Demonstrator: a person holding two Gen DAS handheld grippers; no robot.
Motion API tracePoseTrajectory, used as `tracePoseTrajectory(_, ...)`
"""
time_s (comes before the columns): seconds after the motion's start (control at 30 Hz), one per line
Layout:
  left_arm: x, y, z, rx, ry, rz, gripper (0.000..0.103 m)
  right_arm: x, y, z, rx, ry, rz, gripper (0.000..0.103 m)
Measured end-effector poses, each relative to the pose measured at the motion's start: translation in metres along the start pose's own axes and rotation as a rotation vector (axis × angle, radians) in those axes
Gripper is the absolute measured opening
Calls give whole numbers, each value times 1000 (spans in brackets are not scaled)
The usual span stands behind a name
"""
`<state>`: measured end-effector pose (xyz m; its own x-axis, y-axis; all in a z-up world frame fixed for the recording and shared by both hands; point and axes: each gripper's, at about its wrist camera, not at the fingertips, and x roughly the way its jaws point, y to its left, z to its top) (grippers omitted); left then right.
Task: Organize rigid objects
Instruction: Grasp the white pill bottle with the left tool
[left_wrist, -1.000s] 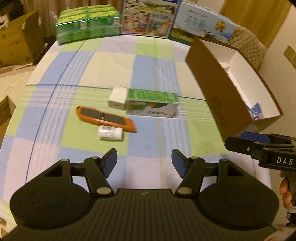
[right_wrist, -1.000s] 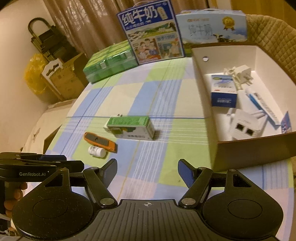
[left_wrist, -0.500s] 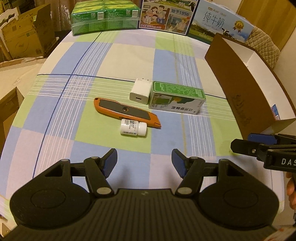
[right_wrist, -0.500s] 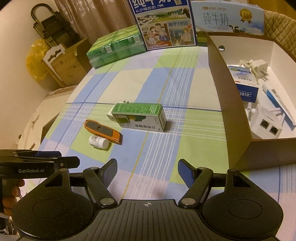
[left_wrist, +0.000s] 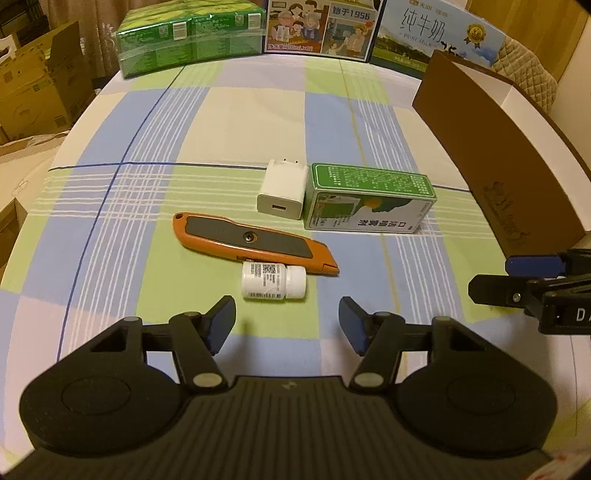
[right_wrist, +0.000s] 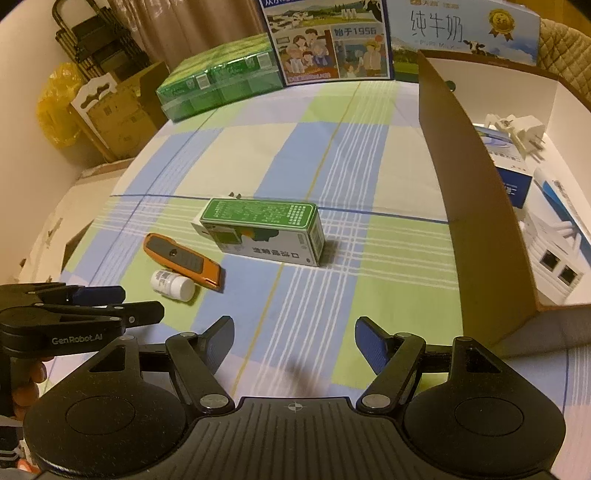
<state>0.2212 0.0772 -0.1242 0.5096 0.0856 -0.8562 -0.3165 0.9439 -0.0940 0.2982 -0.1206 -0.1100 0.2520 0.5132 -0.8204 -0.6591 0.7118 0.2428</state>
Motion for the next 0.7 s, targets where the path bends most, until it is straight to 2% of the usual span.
tracePoseTrajectory(0.6,42,3,15,68,46,19,49,28,-9,15,14,48,-29,69)
tracePoseTrajectory(0.7,45,3,16,70,52,23,43,30,-10,17,12,52,-29,69)
